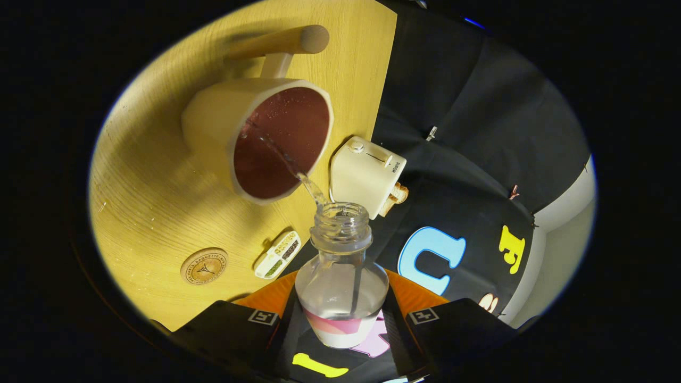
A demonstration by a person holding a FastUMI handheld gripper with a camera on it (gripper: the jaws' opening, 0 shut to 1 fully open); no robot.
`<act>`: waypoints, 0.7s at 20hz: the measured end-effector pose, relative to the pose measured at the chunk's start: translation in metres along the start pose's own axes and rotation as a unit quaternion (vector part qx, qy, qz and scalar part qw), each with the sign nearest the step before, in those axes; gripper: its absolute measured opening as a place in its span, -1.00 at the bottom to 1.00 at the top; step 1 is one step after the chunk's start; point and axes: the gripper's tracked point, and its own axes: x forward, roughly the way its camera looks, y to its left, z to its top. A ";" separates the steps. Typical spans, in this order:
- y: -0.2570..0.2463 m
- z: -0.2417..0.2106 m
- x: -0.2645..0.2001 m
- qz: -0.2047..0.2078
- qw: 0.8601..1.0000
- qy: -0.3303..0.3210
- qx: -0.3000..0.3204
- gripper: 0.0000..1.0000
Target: Take the bottle from table, then pour the juice into the cup, finally place the bottle on the coaster
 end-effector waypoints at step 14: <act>-0.015 0.006 0.004 -0.019 0.998 -0.028 -0.052 0.46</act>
